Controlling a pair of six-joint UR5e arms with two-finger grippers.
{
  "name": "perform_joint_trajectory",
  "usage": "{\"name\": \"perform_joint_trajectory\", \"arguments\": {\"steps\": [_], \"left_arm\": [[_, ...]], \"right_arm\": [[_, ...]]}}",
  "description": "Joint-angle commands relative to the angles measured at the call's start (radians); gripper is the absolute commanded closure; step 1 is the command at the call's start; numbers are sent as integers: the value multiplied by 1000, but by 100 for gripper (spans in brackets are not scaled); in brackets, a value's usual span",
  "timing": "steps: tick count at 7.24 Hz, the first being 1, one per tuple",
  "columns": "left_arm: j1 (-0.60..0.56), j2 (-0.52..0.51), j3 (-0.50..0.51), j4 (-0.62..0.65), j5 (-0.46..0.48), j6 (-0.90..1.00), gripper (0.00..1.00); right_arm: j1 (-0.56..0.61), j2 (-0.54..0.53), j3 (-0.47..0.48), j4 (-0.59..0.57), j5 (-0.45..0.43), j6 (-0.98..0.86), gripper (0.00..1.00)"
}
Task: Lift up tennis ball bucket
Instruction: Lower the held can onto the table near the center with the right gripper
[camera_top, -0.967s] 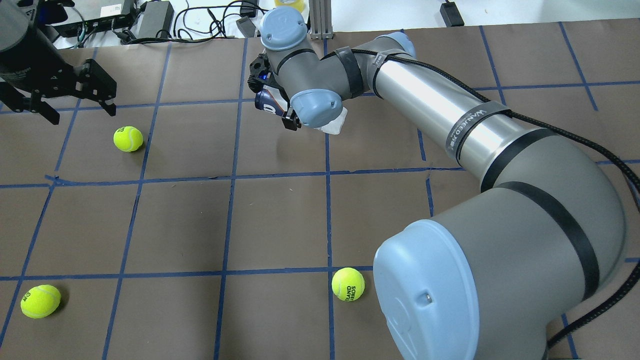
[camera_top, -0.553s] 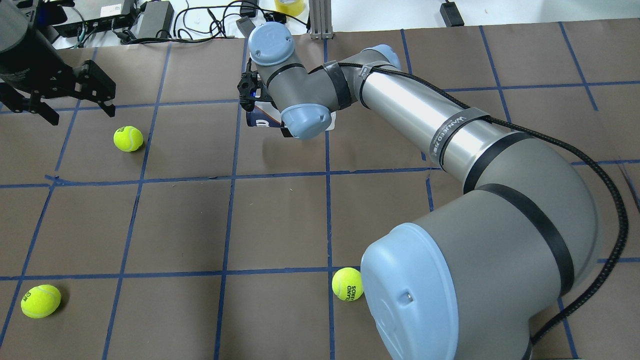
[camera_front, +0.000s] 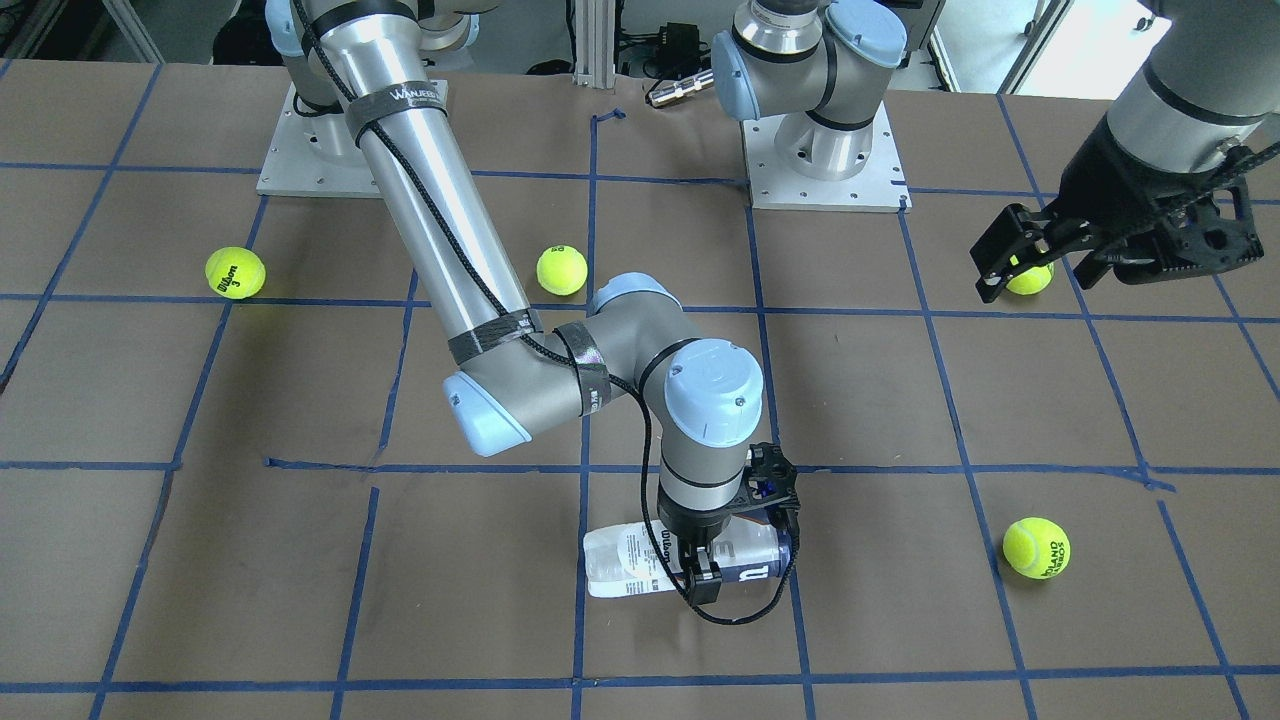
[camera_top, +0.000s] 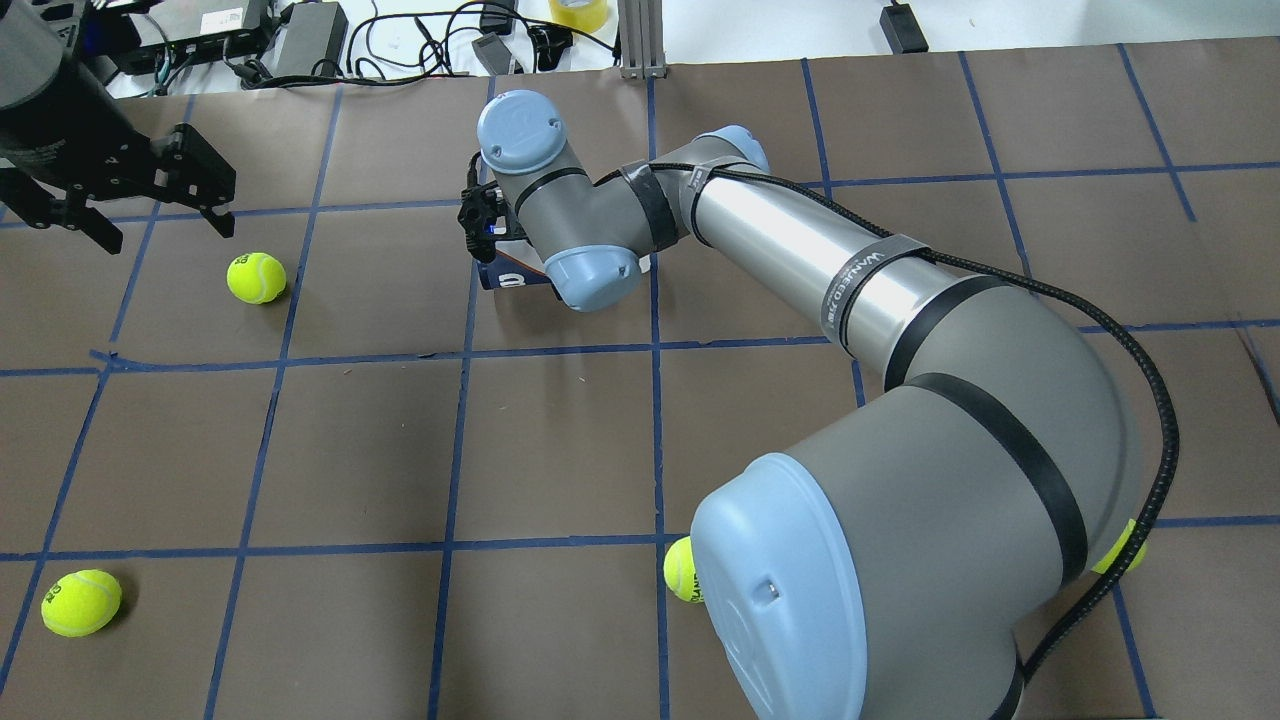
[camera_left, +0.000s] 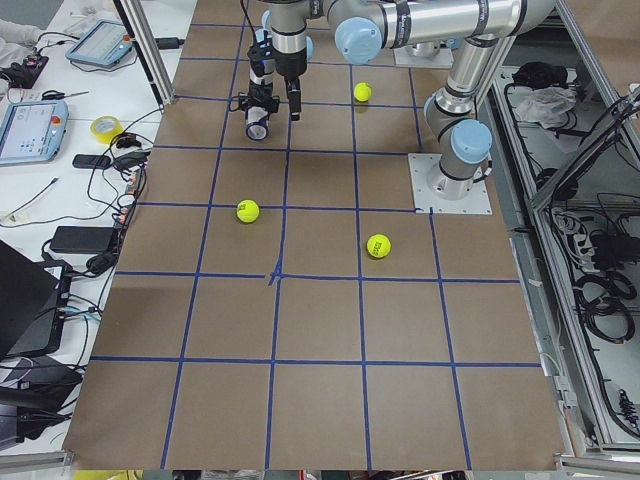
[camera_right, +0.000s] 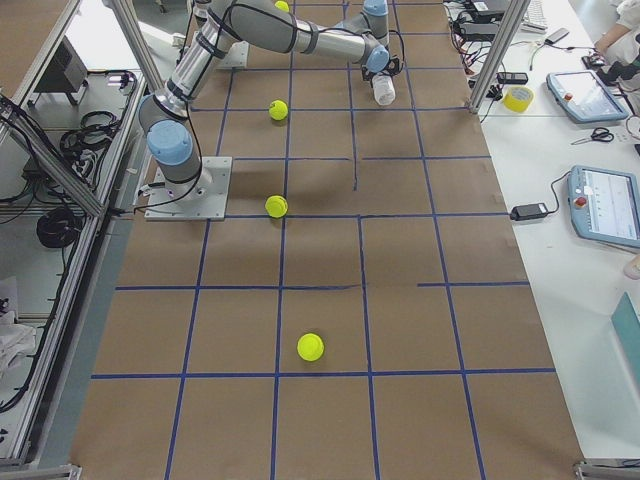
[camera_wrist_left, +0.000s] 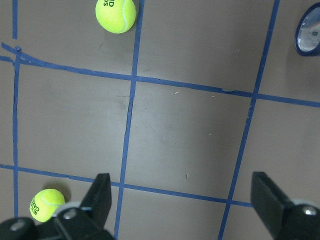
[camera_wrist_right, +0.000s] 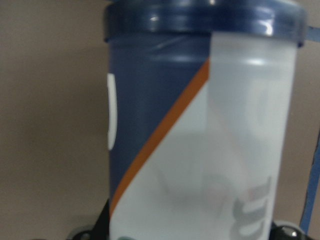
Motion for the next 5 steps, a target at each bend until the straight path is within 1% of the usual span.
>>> {"name": "perform_joint_trajectory", "arguments": {"steps": [1, 3, 4, 5], "left_arm": [[-2, -16, -10, 29, -10, 0, 0], [-1, -14, -10, 29, -15, 2, 0], [-1, -14, -6, 31, -77, -1, 0], [-1, -19, -10, 31, -154, -3, 0]], "right_arm": [[2, -16, 0, 2, -9, -3, 0], [1, -60, 6, 20, -8, -16, 0], [-14, -102, 14, 31, -5, -23, 0], [-33, -160, 17, 99, -9, -9, 0]]}}
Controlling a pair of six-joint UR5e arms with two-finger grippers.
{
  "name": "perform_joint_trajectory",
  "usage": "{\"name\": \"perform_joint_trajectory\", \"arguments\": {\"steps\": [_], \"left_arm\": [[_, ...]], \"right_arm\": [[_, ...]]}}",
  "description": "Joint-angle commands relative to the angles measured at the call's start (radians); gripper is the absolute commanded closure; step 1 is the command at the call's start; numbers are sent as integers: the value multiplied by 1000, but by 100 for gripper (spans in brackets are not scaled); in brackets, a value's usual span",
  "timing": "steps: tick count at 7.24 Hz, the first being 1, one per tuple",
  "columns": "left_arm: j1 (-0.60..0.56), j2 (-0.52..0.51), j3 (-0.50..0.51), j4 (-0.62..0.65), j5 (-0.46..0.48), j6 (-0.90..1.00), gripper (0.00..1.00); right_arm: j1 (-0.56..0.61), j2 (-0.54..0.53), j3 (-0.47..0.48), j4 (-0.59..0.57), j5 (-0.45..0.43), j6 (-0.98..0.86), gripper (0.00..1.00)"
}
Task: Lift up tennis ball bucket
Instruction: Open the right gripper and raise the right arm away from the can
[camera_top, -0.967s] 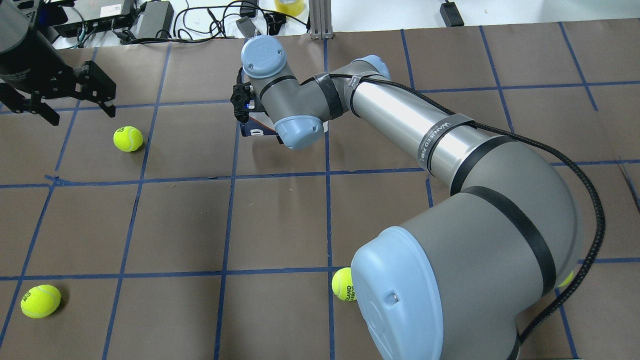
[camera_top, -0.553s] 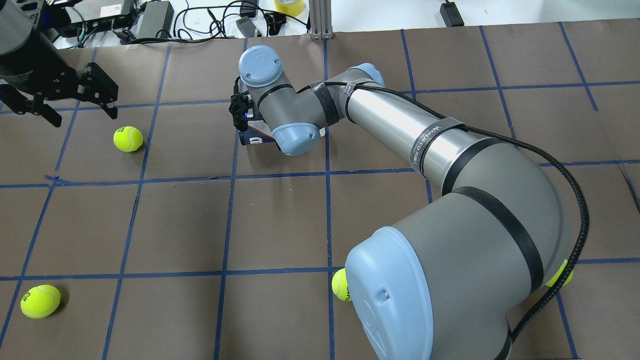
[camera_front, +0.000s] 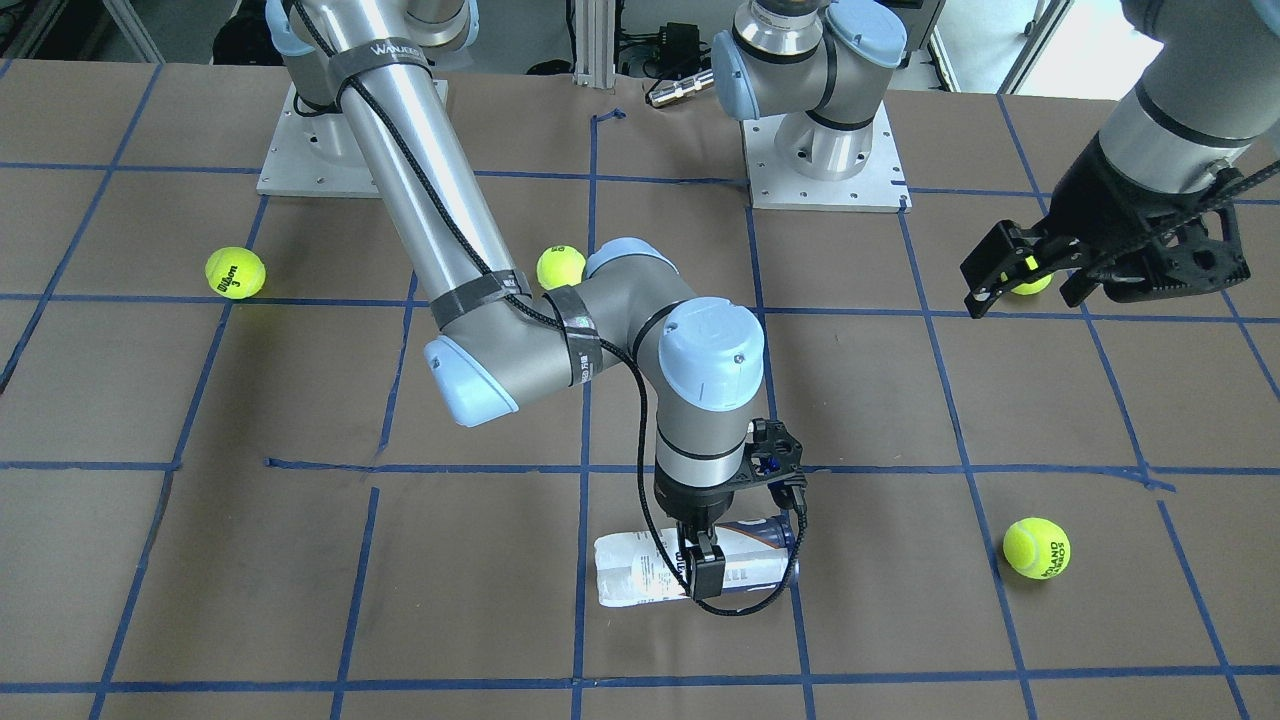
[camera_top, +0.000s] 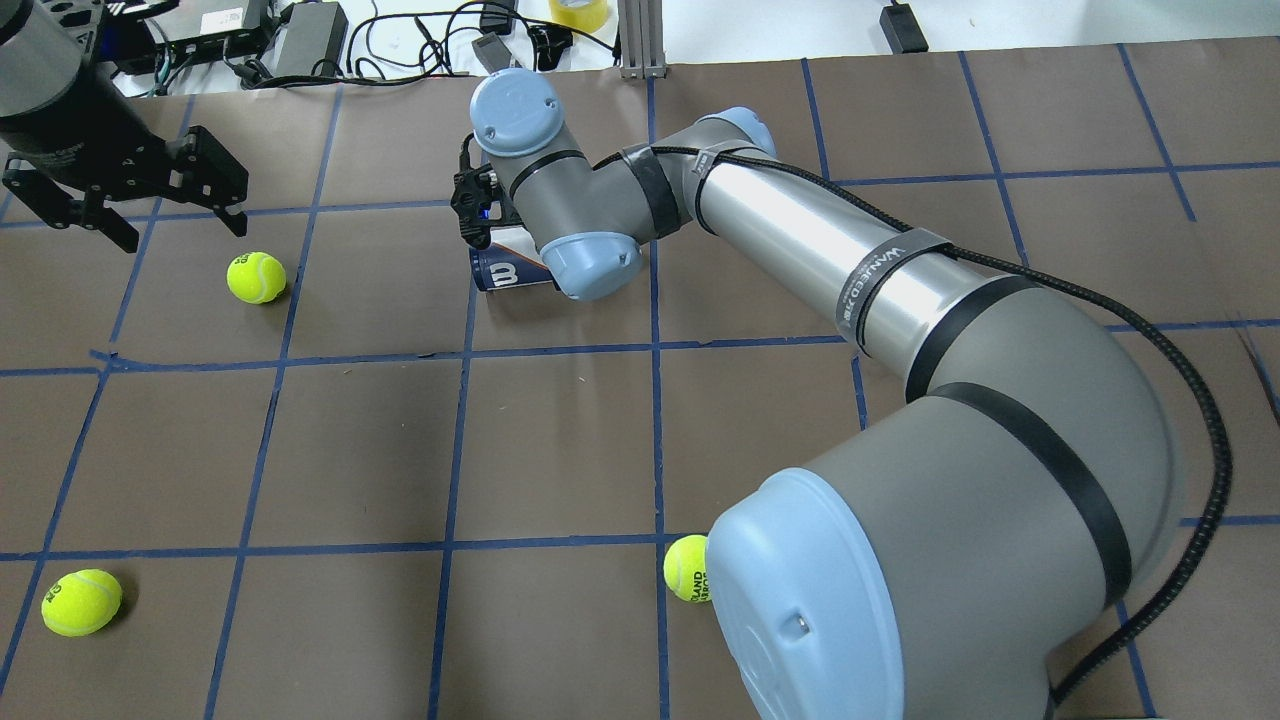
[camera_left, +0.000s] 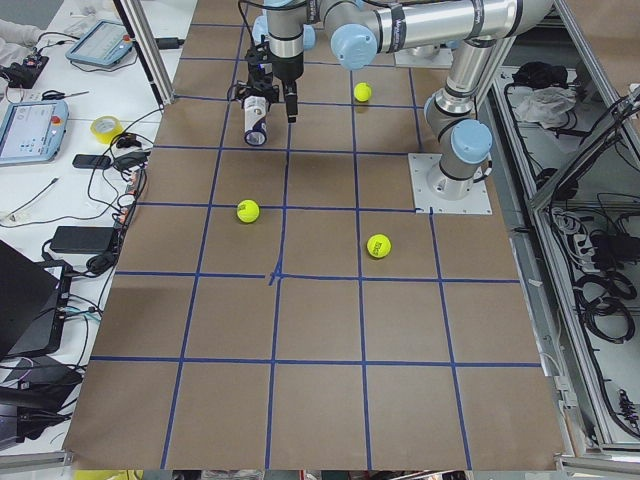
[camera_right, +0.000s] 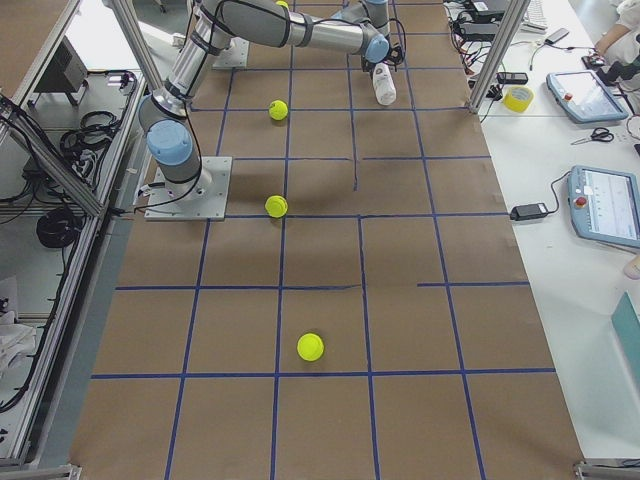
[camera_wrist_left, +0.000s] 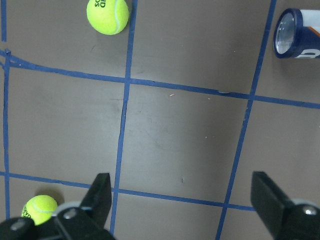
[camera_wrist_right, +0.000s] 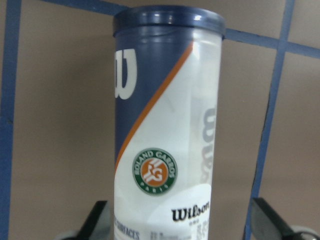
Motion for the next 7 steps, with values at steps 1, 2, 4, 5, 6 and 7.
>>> {"name": "perform_joint_trajectory", "arguments": {"steps": [1, 2, 4, 5, 6, 7], "left_arm": [[0, -26, -4, 4, -116, -4, 0], [0, -63, -17, 84, -188, -4, 0], [0, -146, -101, 253, -381, -4, 0], [0, -193, -143, 362, -446, -5, 0], [0, -245, -154, 424, -498, -4, 0], [0, -300, -154, 470, -553, -2, 0]], "right_arm": [[-39, -105, 7, 83, -7, 13, 0], [-78, -160, 12, 106, -9, 28, 0], [-211, -322, 73, 234, -7, 219, 0], [-265, -417, 100, 288, -6, 236, 0], [-298, -500, 120, 325, -6, 309, 0], [-316, -542, 140, 374, -7, 411, 0]]}}
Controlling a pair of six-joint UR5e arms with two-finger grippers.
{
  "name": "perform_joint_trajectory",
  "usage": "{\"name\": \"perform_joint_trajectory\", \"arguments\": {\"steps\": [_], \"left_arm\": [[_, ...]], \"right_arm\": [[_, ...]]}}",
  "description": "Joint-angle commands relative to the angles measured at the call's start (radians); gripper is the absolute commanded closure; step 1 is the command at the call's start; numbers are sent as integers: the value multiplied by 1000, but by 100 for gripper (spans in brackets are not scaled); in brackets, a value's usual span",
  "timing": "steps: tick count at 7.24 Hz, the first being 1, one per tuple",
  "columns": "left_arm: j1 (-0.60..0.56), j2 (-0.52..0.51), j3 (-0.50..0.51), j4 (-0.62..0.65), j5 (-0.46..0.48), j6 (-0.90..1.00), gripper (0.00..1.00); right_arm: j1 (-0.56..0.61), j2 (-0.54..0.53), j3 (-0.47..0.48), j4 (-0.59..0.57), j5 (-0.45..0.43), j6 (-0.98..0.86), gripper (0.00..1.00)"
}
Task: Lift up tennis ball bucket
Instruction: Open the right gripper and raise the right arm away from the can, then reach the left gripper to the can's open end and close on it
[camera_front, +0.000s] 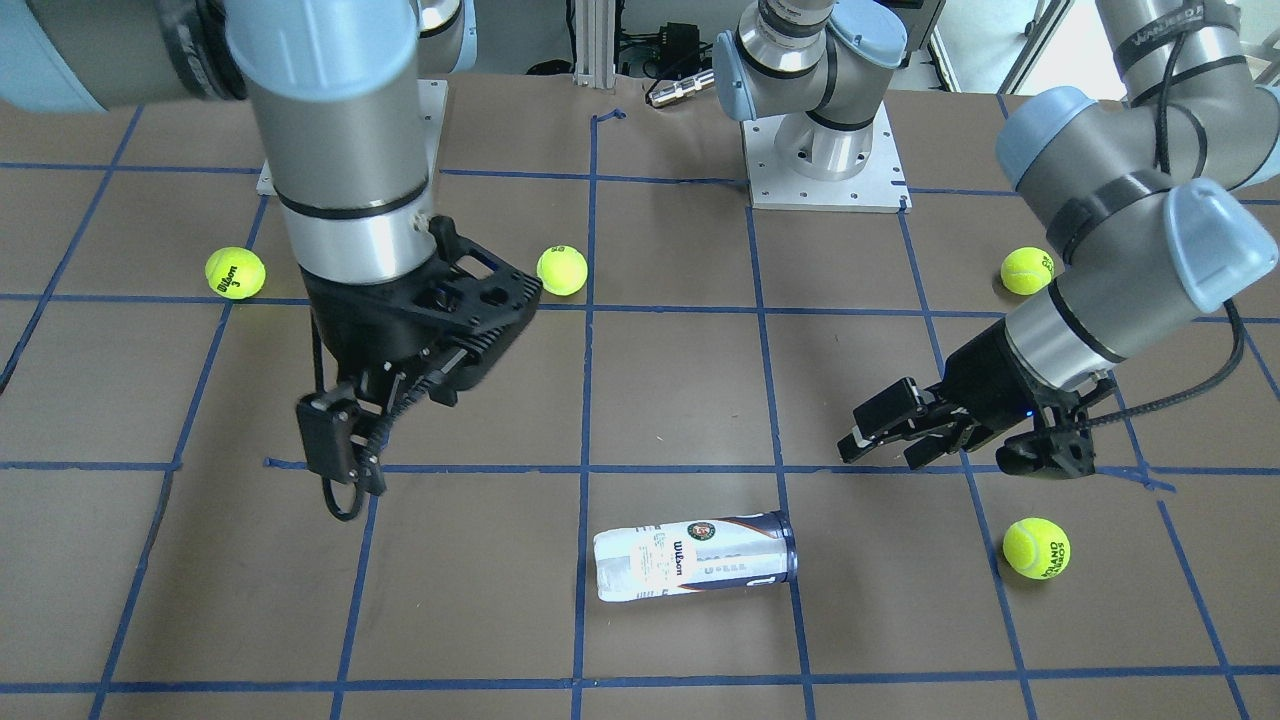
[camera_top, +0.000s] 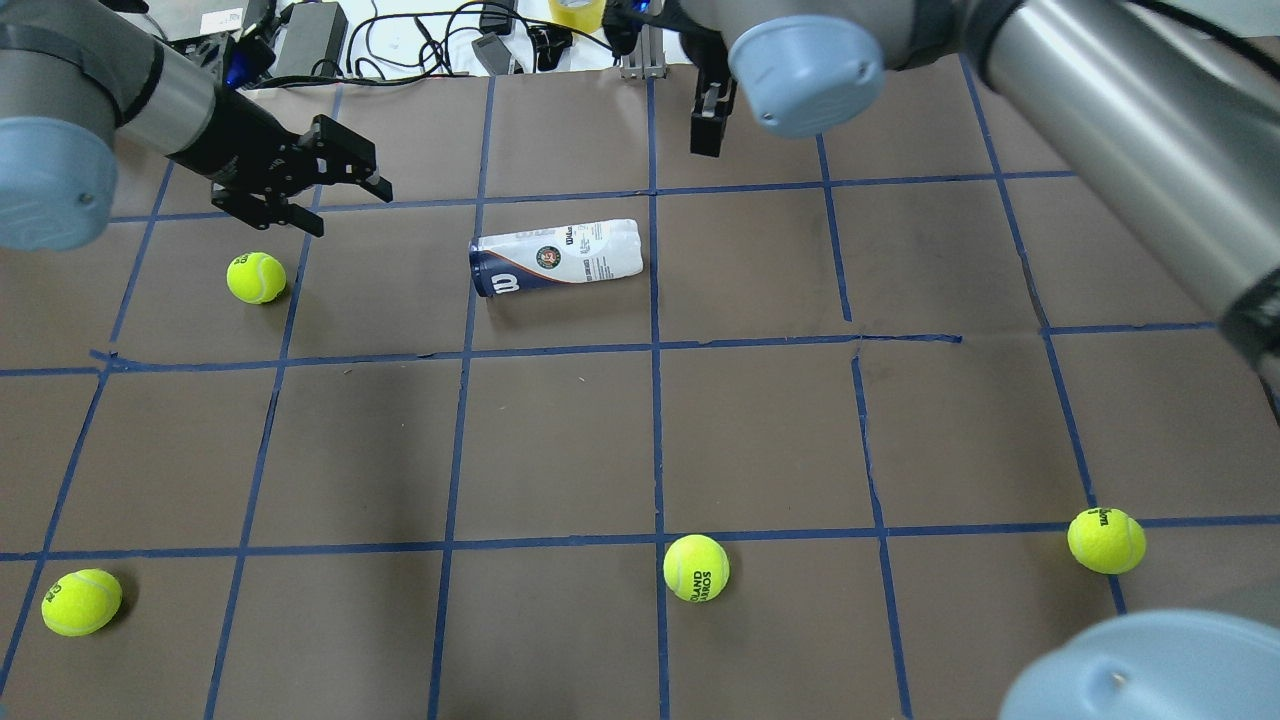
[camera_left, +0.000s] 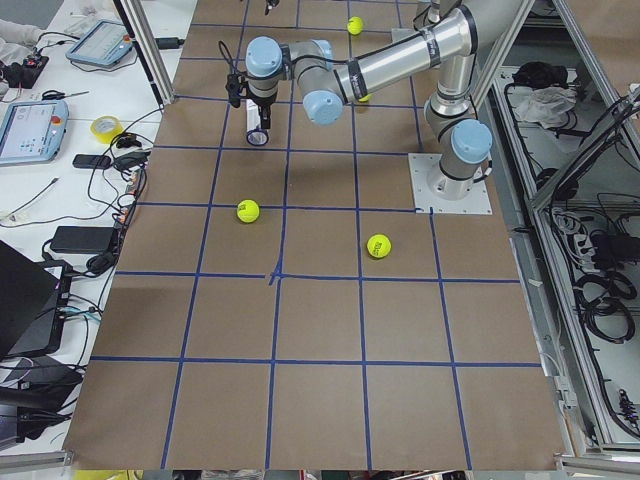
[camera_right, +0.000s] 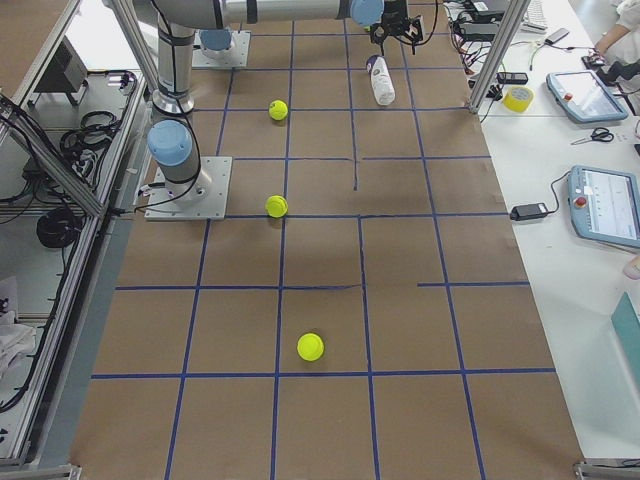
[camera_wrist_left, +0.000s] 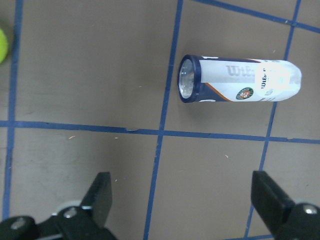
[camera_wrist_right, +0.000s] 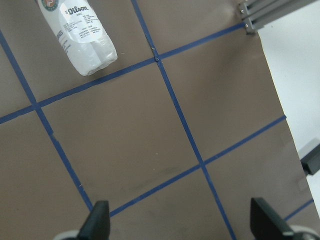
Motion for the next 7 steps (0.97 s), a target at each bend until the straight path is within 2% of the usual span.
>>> {"name": "perform_joint_trajectory", "arguments": {"steps": [1, 2, 3, 5, 7], "left_arm": [[0, -124, -10, 143, -78, 0, 0], [-2, -171, -10, 177, -118, -2, 0], [-2, -211, -10, 180, -182, -2, 0], [-9, -260, -12, 197, -198, -3, 0], [-31, -288, -12, 200, -259, -15, 0]], "right_arm": [[-35, -128, 32, 163, -1, 224, 0], [-40, -168, 34, 258, -6, 381, 0], [-41, -174, 37, 291, -13, 503, 0], [-40, -203, 37, 327, 0, 863, 0], [-41, -214, 37, 338, 5, 914, 0]]}}
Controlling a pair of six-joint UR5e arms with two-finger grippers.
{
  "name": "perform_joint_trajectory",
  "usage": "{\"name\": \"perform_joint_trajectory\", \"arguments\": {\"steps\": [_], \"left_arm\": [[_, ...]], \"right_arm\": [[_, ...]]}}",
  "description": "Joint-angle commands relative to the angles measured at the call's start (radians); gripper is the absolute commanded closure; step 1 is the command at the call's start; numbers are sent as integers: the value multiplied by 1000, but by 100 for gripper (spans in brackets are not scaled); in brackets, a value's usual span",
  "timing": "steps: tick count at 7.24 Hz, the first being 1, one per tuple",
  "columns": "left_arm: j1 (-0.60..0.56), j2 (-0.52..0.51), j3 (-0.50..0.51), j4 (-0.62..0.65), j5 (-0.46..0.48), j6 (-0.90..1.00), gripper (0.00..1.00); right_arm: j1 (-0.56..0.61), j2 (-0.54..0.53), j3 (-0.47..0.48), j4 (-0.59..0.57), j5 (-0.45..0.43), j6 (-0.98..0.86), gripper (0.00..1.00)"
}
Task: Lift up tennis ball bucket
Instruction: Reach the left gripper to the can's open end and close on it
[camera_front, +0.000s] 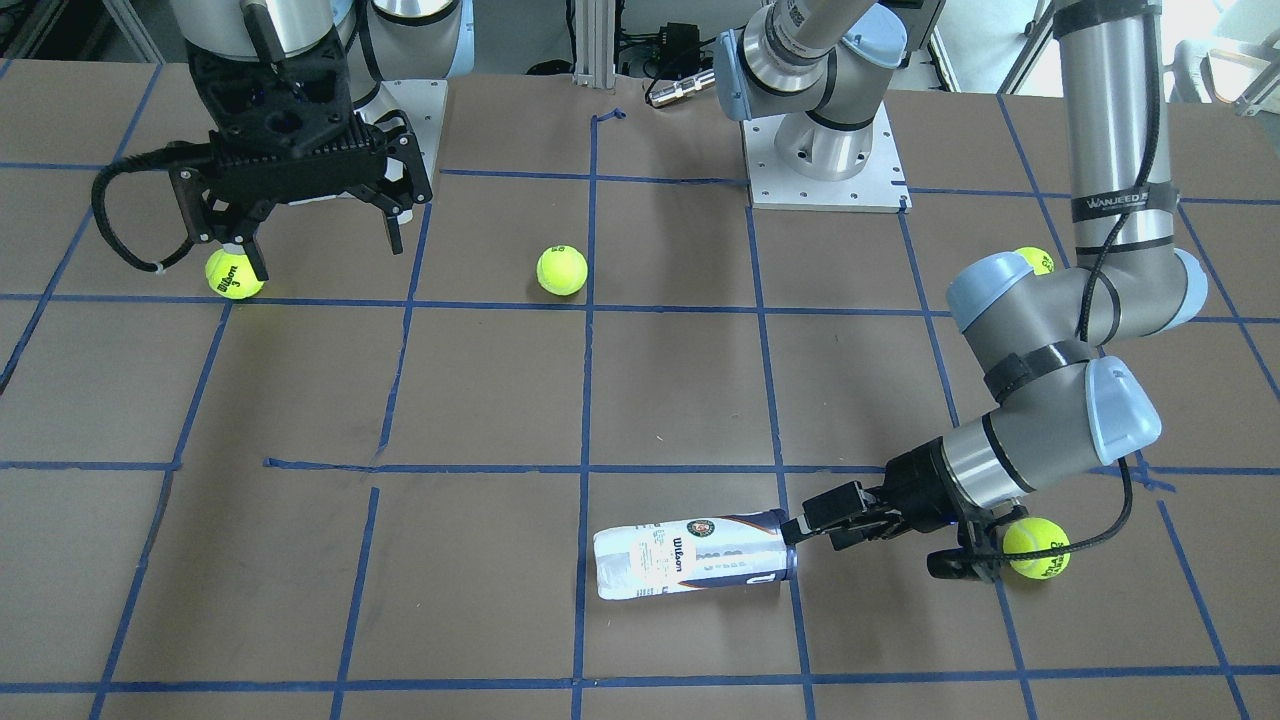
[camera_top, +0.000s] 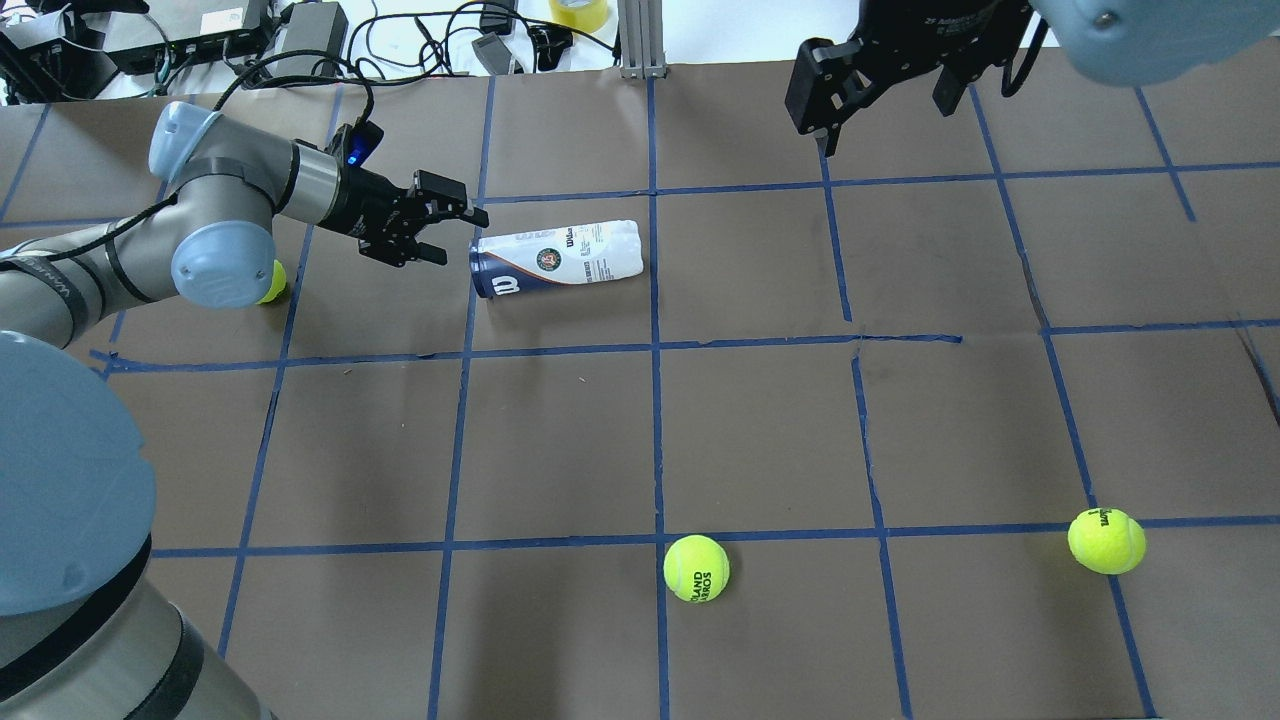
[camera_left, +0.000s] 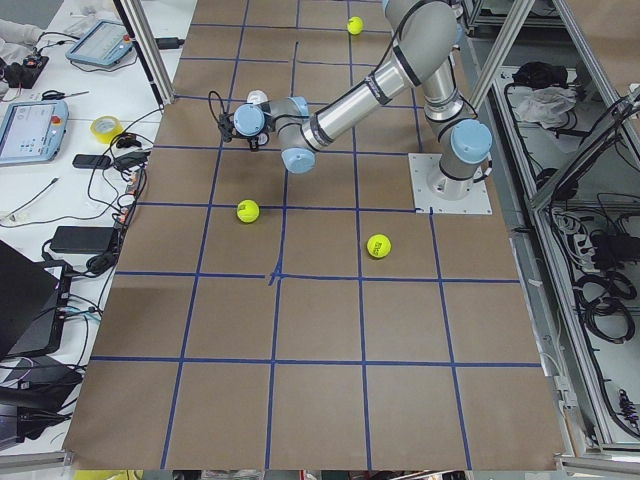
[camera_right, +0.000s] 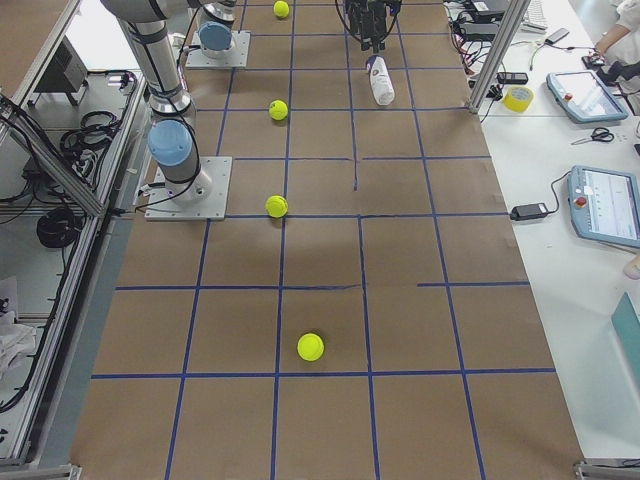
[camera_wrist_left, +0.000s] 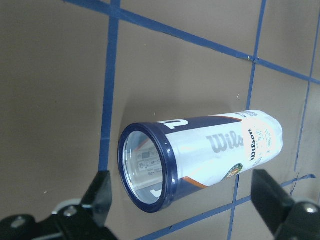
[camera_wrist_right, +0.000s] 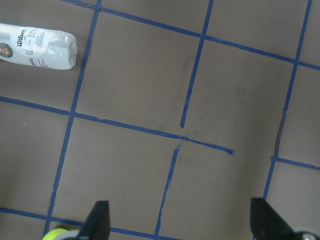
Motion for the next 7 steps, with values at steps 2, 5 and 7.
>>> {"name": "perform_joint_trajectory", "arguments": {"steps": [2, 5, 7], "left_arm": [[-25, -31, -3, 0, -35, -9, 0], [-29, -40, -5, -4, -88, -10, 9], [-30, -45, 0, -11, -87, -42, 100]], "right_arm": [[-2, -18, 0, 32, 3, 129, 0], [1, -24, 0, 45, 3, 156, 0], [0, -28, 0, 45, 5, 156, 0]]}}
